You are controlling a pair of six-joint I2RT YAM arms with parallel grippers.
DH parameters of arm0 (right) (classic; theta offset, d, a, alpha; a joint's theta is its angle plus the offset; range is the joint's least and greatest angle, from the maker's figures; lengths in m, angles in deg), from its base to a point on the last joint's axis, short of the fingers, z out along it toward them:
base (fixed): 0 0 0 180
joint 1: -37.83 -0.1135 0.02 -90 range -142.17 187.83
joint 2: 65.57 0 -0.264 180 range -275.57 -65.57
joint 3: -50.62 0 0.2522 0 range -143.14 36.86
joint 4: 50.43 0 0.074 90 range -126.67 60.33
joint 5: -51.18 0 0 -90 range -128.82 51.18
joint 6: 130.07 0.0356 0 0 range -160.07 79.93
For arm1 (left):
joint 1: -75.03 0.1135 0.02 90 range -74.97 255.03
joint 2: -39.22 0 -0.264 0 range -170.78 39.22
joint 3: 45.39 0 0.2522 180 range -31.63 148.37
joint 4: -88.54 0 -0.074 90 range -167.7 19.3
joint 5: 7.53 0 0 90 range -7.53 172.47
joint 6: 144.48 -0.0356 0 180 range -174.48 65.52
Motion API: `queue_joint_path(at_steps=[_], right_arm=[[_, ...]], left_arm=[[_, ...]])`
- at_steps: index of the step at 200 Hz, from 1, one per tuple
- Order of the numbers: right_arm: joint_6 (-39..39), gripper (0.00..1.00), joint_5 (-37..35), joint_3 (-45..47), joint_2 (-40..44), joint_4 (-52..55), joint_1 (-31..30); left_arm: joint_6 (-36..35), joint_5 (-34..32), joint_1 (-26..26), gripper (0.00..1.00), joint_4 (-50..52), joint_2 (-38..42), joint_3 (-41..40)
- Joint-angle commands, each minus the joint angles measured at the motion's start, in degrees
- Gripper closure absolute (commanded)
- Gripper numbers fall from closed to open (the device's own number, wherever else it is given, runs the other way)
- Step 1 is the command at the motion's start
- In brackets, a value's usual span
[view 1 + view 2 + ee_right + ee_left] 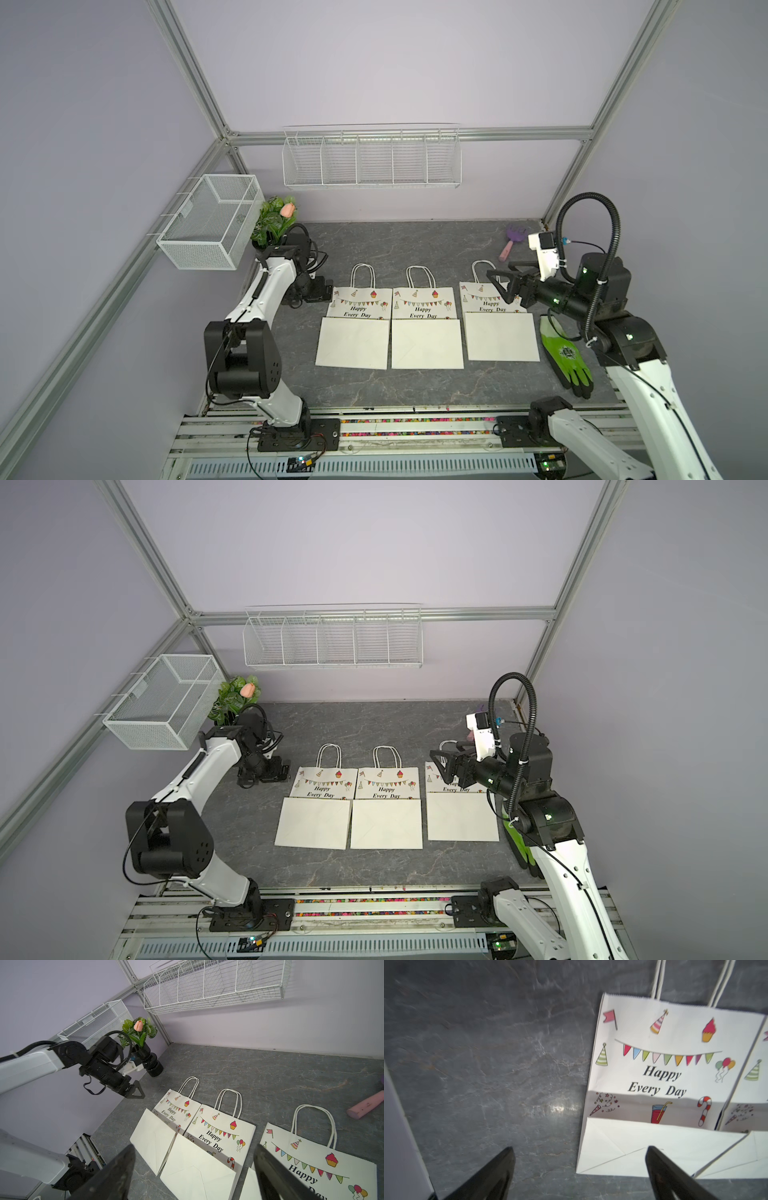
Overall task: Put away the paper bag
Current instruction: Place the paper bag at the center of the board, then reset both arms
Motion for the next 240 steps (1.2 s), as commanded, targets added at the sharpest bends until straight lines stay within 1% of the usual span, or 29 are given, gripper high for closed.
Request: queue_joint_path(at_steps=[1,6,22,39,59,80,106,128,138,146,156,171,183,206,223,240], right_arm=[[0.96,0.11,-3.16,1.45,-0.55,-2.72,0.32],[0.99,0.11,-3.57,1.69,-0.74,-3.13,1.96],[0.46,0.11,-5.05,2.17,-1.64,-3.63,2.45],[-0.55,0.11,-7.03,2.75,-2.25,-3.97,2.93],[-1.29,0.11,-10.11,4.21,-2.74,-5.13,3.65],[-2.89,0.11,-14.3,7.26,-2.4,-8.25,4.3],[-6.24,0.11,-20.67,16.24,0.92,-18.95,4.85],[-10.63,0.11,-25.05,25.73,4.14,-30.92,5.32],[-11.62,0.11,-27.08,29.23,4.66,-35.68,5.88],[-12.2,0.11,-28.43,31.08,4.33,-38.46,6.61],[-11.78,0.11,-30.95,32.32,3.01,-40.59,7.71],[-11.14,0.11,-31.6,33.01,0.03,-42.36,9.95],[-11.04,0.11,-32.39,34.41,-2.45,-45.78,11.05],[-11.96,0.11,-35.46,37.87,-7.9,-55.54,12.24],[-11.67,0.11,-35.17,39.2,-12.4,-61.38,13.53],[-12.27,0.11,-34.27,40.13,-17.74,-68.11,13.71]], left_arm=[[-0.76,-2.64,-1.01,0.01,-14.75,6.75,-7.87],[-0.75,-2.85,-1.09,0.01,-17.26,8.47,-9.88],[-0.76,-2.88,-1.2,0.01,-25.13,13.12,-15.57],[-0.67,-3.63,-1.21,0.01,-31.65,17.08,-19.84],[-0.42,-8.36,-1.29,0.01,-35.71,19.87,-22.25],[1.34,-15.1,-1.61,0.01,-38.5,21.08,-23.66],[2.2,-23.03,-3.72,0.01,-48.46,23.26,-29.69],[1.82,-28.24,-5.21,0.01,-62.05,24.97,-37.89],[1.65,-29.25,-5.24,0.01,-69.52,25.27,-42.21],[1.41,-28.98,-5.24,0.01,-75.51,25.01,-45.52],[0.61,-26.99,-5.29,0.01,-82.82,23.79,-48.77],[-0.71,-23.84,-5.18,0.01,-89.13,20.97,-50.76],[-2.3,-22.24,-5.09,0.01,-96.19,18.25,-53.19],[-2.39,-22.25,-4.23,0.01,-108.33,11.66,-56.97],[-2.34,-19.85,-3.09,0.01,-113.17,7.06,-57.27],[-2.55,-19.71,-2.82,0.01,-113.71,3.83,-55.88]])
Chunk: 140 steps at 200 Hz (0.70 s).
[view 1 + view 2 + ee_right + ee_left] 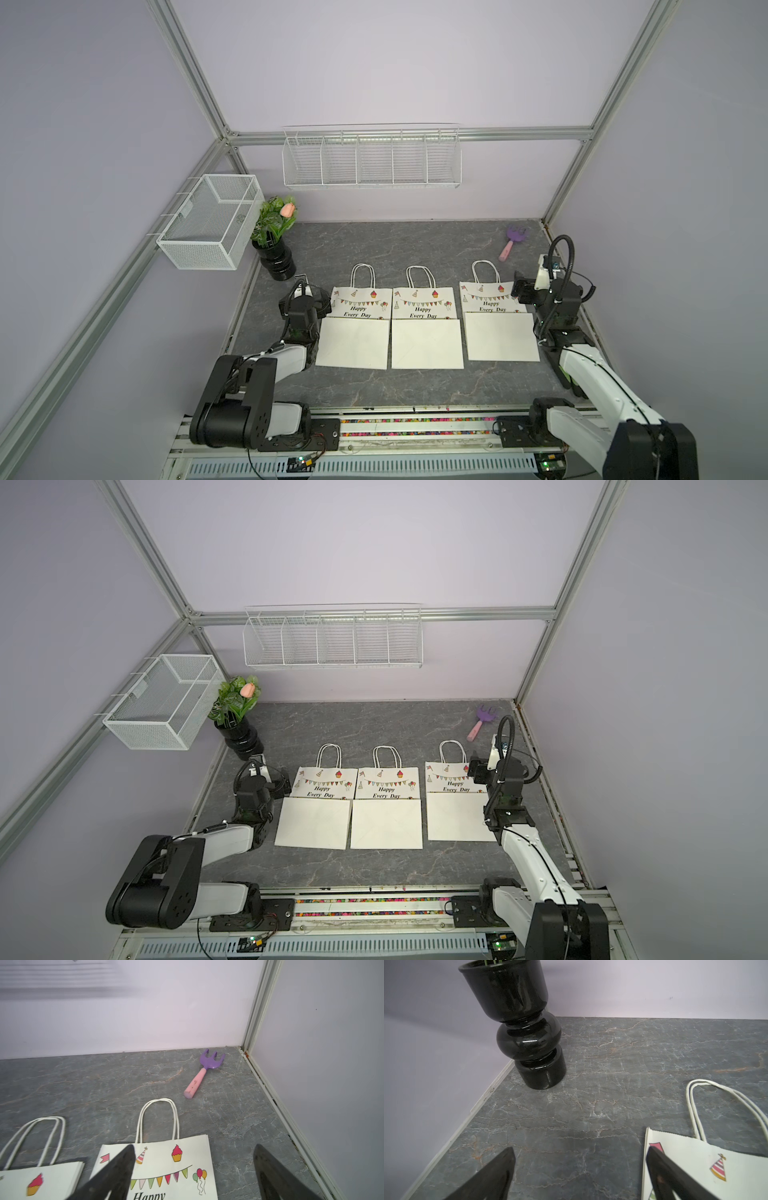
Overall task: Put away the paper bag
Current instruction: Reset both arms
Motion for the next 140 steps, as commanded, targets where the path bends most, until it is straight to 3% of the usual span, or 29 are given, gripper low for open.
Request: queue_joint_path(at_steps=[1,33,63,88,98,112,120,129,140], right_arm=[[-1.32,0.11,-1.13,1.68,-5.4,-14.17,0.61],[-1.76,0.11,-0.71,4.48,-14.93,-28.04,0.64],[-1.58,0.11,6.18,3.53,-19.12,-32.33,-0.06],[0.75,0.11,5.63,7.11,-28.01,-48.64,-0.04],[1.74,0.11,4.8,9.16,-27.3,-52.08,-0.03],[1.84,0.11,5.61,9.58,-19.2,-44.78,-0.04],[-0.88,0.11,6.06,6.92,-11.31,-30.01,-0.6],[-2.92,0.11,0.42,2.0,-4.95,-10.82,-1.99],[-4.16,0.11,-2.7,3.6,-2.38,-10.96,-2.48]], left_arm=[[-1.27,1.82,0.72,0.01,-10.48,-3.43,0.94],[-1.09,2.47,0.89,0.01,-8.8,-4.66,2.26],[-0.8,2.45,0.91,0.0,-7.06,-4.4,2.95],[-0.95,2.7,0.91,0.01,-7.36,-4.4,2.83],[-0.96,2.81,0.91,0.01,-7.64,-4.35,2.73],[-1.0,2.81,0.91,0.01,-7.56,-4.36,2.69],[-0.98,2.77,0.91,0.01,-7.54,-4.39,2.72],[-0.91,2.77,0.91,0.01,-7.53,-4.4,2.74],[-1.02,2.79,0.91,0.01,-7.45,-4.4,2.81]])
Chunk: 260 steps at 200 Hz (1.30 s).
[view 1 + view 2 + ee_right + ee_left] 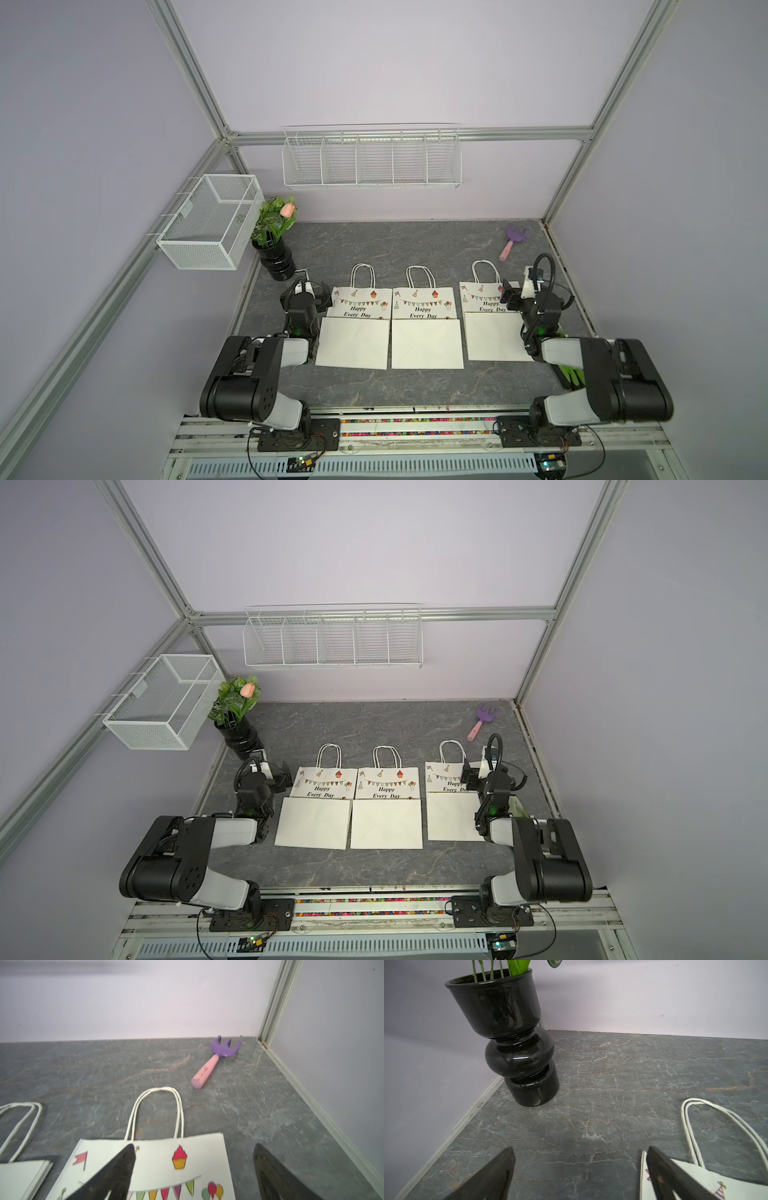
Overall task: Put away the paper bag
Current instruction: Reset both arms
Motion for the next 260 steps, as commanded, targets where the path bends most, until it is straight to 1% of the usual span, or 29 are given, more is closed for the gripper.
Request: queue_joint_path(at_steps=[1,7,13,24,31,40,49,59,70,78,86,93,104,107,117,122,127,130,142,160,173,189,203,218,260], right_arm=[[-3.35,0.11,-6.01,-2.83,10.48,12.26,-1.7],[-3.55,0.11,-6.84,-0.69,10.1,8.08,-1.63],[-4.24,0.11,-7.23,0.05,8.62,6.39,-1.67],[-4.63,0.11,-7.27,-0.59,5.9,7.41,-1.62],[-5.13,0.11,-7.88,-0.54,4.56,5.73,-2.04],[-5.17,0.11,-7.66,-1.08,5.0,7.62,-2.25],[-5.29,0.11,-8.0,-0.09,4.92,5.48,-2.25],[-5.23,0.11,-7.78,0.38,5.86,6.01,-2.34],[-3.6,0.11,-8.04,0.6,6.25,8.07,-2.13],[-2.84,0.11,-8.33,1.9,4.81,6.63,-2.13],[-1.47,0.11,-9.03,3.89,1.9,1.43,-2.06],[-2.11,0.11,-10.12,4.73,-1.13,-4.86,-2.08],[-0.24,0.11,-8.23,4.17,-3.8,-5.9,-1.02],[0.01,0.11,-8.06,4.56,-5.23,-7.6,-0.94],[-0.63,0.11,-6.06,6.61,-11.48,-17.01,-0.84],[-1.73,0.11,-5.71,7.5,-15.66,-25.05,-0.99],[-2.34,0.11,-5.73,7.9,-17.46,-28.69,-1.27],[-2.35,0.11,-6.11,7.66,-16.84,-27.89,-1.43],[-0.91,0.11,-6.86,4.74,-10.77,-12.76,-1.52],[-0.91,0.11,-8.98,2.14,-14.72,-14.07,-1.49],[-0.44,0.11,-9.24,-0.81,-12.55,-4.44,-1.65],[-1.14,0.11,-9.21,0.53,-13.77,-9.02,-1.94],[-0.85,0.11,-8.84,-0.35,-13.05,-6.05,-1.9],[-1.07,0.11,-8.59,-0.25,-13.77,-7.26,-1.79],[-0.77,0.11,-8.27,-0.36,-13.28,-6.3,-1.59]], left_arm=[[-0.79,0.55,0.32,0.01,-1.24,-0.33,0.92],[-0.74,0.71,0.37,0.01,-0.97,-0.35,1.01],[-0.59,0.68,0.42,0.01,-0.23,-0.5,1.5],[-0.43,1.25,0.74,0.01,1.45,-0.8,2.56],[-0.32,1.6,0.95,0.01,2.03,-0.71,2.84],[-0.26,1.61,0.98,0.01,1.78,-0.7,2.7],[-0.3,1.55,0.98,0.01,1.73,-0.72,2.72],[-0.21,1.52,0.98,0.01,1.74,-0.7,2.74],[-0.3,1.6,0.98,0.01,1.83,-0.72,2.82],[-0.22,1.69,1.03,0.01,2.09,-0.73,2.89],[-0.25,1.61,1.07,0.01,2.07,-0.68,2.93],[-0.27,1.78,1.07,0.01,2.03,-0.75,2.87],[-0.25,1.76,1.07,0.01,2.18,-0.71,2.87],[-0.26,1.8,1.03,0.01,2.18,-0.72,2.9],[-0.2,1.86,1.02,0.01,2.18,-0.75,2.9],[-0.28,1.84,1.07,0.01,2.18,-0.76,3.03],[-0.14,1.76,1.07,0.01,2.18,-0.79,3.0],[-0.23,1.75,1.04,0.01,2.18,-0.78,2.95],[-0.25,1.79,1.07,0.01,2.27,-0.77,2.98],[-0.19,1.74,1.07,0.01,2.27,-0.71,2.95],[-0.17,1.78,1.07,0.01,2.27,-0.73,2.97],[-0.26,1.85,1.07,0.01,2.27,-0.77,2.96],[-0.19,1.9,1.14,0.01,2.27,-0.79,3.07],[-0.26,1.92,1.16,0.01,2.35,-0.76,3.05],[0.09,2.84,1.72,0.01,4.1,-1.02,4.12]])
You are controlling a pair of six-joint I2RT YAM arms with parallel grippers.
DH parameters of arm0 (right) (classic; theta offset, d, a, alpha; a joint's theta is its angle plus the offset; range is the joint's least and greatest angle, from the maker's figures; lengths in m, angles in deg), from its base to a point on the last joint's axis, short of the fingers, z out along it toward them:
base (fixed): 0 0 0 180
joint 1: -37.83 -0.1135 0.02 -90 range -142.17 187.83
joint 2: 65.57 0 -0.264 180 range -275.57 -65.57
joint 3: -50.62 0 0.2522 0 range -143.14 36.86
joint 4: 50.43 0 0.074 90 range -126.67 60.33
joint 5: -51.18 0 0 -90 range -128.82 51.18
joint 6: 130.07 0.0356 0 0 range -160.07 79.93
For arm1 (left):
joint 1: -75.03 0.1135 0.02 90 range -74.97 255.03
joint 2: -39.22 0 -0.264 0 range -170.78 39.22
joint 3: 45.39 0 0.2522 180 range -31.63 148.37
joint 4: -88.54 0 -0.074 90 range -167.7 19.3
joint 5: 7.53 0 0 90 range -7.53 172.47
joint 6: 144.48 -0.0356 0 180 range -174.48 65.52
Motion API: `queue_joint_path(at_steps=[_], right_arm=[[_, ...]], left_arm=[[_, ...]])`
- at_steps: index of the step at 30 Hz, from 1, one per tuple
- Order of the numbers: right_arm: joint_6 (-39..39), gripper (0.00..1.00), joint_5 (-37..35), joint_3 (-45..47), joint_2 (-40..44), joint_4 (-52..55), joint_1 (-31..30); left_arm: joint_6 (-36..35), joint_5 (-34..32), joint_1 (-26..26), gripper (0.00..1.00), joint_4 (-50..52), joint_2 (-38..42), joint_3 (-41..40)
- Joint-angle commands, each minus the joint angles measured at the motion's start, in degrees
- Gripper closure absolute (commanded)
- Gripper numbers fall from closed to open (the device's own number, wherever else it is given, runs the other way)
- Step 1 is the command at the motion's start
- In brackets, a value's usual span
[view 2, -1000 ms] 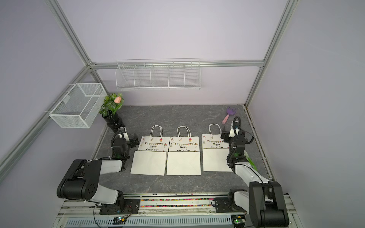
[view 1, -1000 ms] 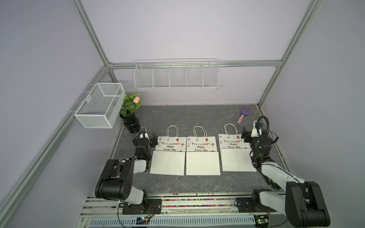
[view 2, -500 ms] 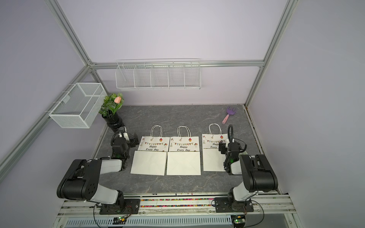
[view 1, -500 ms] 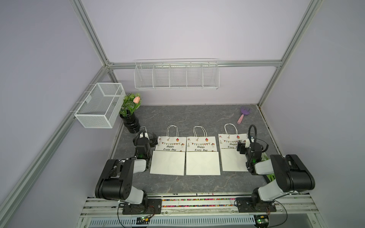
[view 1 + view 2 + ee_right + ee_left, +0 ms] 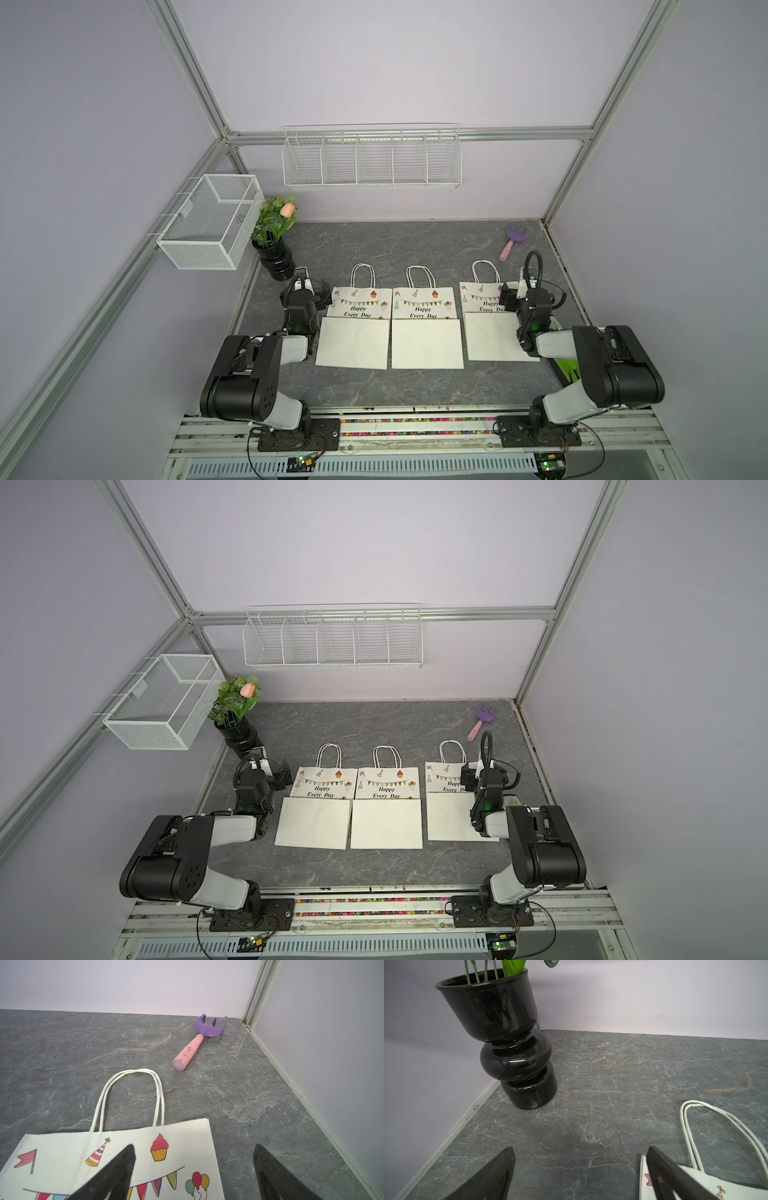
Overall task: Put away the paper bag
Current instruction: Reset both arms
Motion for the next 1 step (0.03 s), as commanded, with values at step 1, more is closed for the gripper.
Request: queue_joint_path(at_steps=[1], right_arm=[[0.85,0.11,-0.2,-0.26,0.52,0.48,0.0]], left_arm=[[0.14,1.33,0.94,0.01,1.53,-0.87,2.16]])
